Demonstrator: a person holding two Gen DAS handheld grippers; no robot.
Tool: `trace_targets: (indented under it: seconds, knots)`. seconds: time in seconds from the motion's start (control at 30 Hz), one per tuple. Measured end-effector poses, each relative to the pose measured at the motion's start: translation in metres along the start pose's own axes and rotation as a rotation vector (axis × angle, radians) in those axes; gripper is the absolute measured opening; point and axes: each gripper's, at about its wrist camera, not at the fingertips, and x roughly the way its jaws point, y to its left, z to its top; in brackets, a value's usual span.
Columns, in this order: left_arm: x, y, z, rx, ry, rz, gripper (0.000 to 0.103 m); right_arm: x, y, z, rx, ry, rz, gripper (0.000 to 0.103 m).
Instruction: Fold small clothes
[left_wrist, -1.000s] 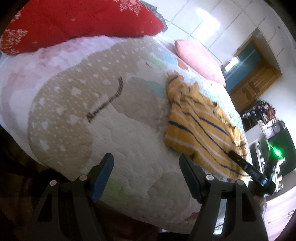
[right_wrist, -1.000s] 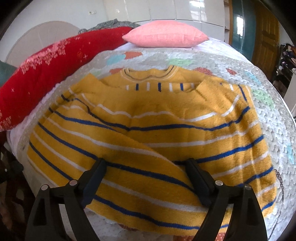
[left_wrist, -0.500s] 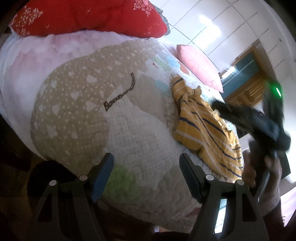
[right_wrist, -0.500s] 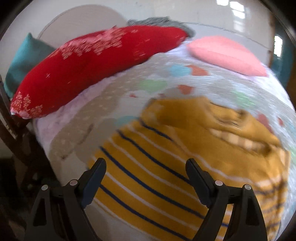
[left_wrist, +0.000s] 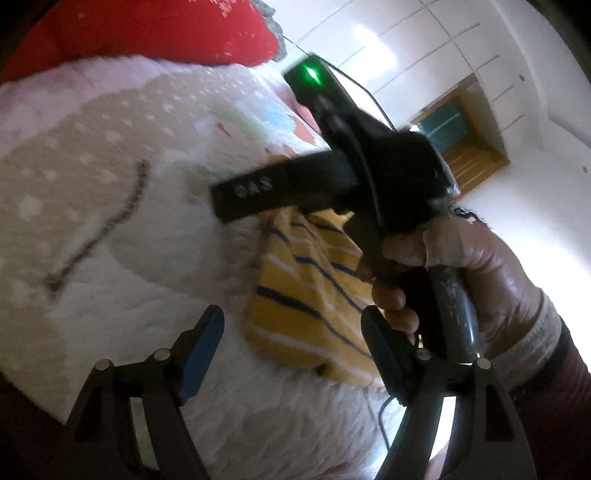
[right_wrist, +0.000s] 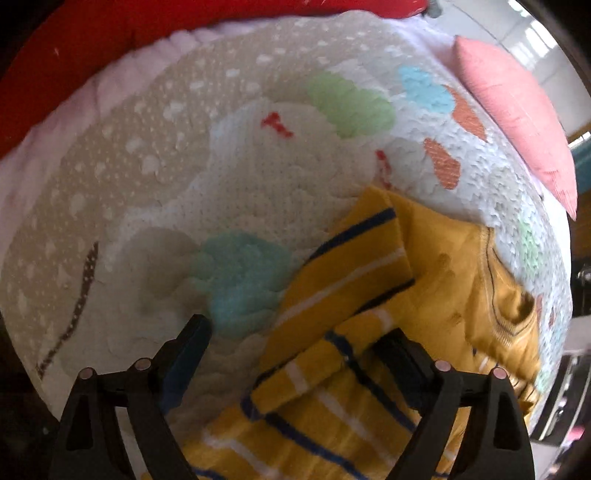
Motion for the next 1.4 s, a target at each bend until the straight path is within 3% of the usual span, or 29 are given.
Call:
trace_targets:
  seconds: [0.03, 0.07, 0.13, 0.2, 0.3, 0.4, 0.53, 0.6, 0.67, 0.7, 0.9, 1.07, 1.13, 1.23, 1.27, 1.3, 1.4]
  knots:
    - [0.005, -0.002, -0.001, 0.005, 0.007, -0.020, 0.067, 0.000, -0.001, 0.000, 0.000, 0.000, 0.005, 0.094]
    - [0.009, -0.004, -0.001, 0.009, 0.017, -0.028, 0.044, 0.000, -0.001, -0.002, -0.002, -0.004, 0.008, 0.090]
    - [0.024, -0.008, -0.002, 0.017, 0.068, -0.014, 0.017, -0.003, 0.000, -0.009, -0.027, -0.042, -0.029, 0.077]
    - [0.025, -0.012, -0.003, 0.010, 0.062, -0.004, 0.017, -0.009, 0.002, -0.019, -0.056, -0.082, -0.102, 0.040]
    - [0.018, -0.032, -0.003, 0.044, 0.042, -0.002, 0.017, -0.025, -0.003, -0.039, -0.064, -0.161, -0.094, 0.020]
    - [0.014, -0.069, -0.004, 0.133, 0.037, 0.022, 0.017, -0.051, -0.027, -0.057, -0.001, -0.251, -0.016, 0.016]
    - [0.010, -0.120, -0.011, 0.237, 0.042, -0.005, 0.019, -0.089, -0.073, -0.087, 0.124, -0.378, 0.049, 0.014]
    - [0.002, -0.144, -0.016, 0.280, 0.032, -0.058, 0.031, -0.102, -0.112, -0.111, 0.208, -0.422, 0.064, 0.013]
    - [-0.010, -0.159, -0.022, 0.311, 0.009, -0.088, 0.060, -0.109, -0.151, -0.145, 0.297, -0.451, 0.079, 0.013]
    - [-0.014, -0.162, -0.025, 0.318, 0.000, -0.082, 0.062, -0.109, -0.173, -0.164, 0.349, -0.459, 0.081, 0.012]
    - [0.005, -0.156, -0.043, 0.322, 0.103, 0.018, 0.063, -0.079, -0.286, -0.267, 0.671, -0.476, 0.120, 0.012]
    - [0.024, -0.150, -0.059, 0.308, 0.176, 0.080, 0.063, -0.043, -0.315, -0.309, 0.761, -0.443, 0.137, 0.012]
    - [0.029, -0.149, -0.059, 0.304, 0.190, 0.093, 0.063, -0.043, -0.314, -0.319, 0.767, -0.474, 0.157, 0.013]
    - [0.031, -0.148, -0.060, 0.306, 0.197, 0.112, 0.063, -0.054, -0.318, -0.333, 0.820, -0.503, 0.136, 0.039]
    - [0.031, -0.148, -0.059, 0.307, 0.197, 0.118, 0.063, -0.059, -0.319, -0.340, 0.838, -0.518, 0.103, 0.060]
    - [0.031, -0.149, -0.060, 0.307, 0.197, 0.123, 0.063, -0.070, -0.320, -0.349, 0.863, -0.558, 0.075, 0.068]
    - [0.034, -0.150, -0.062, 0.302, 0.204, 0.133, 0.063, -0.089, -0.320, -0.367, 0.897, -0.636, 0.123, 0.068]
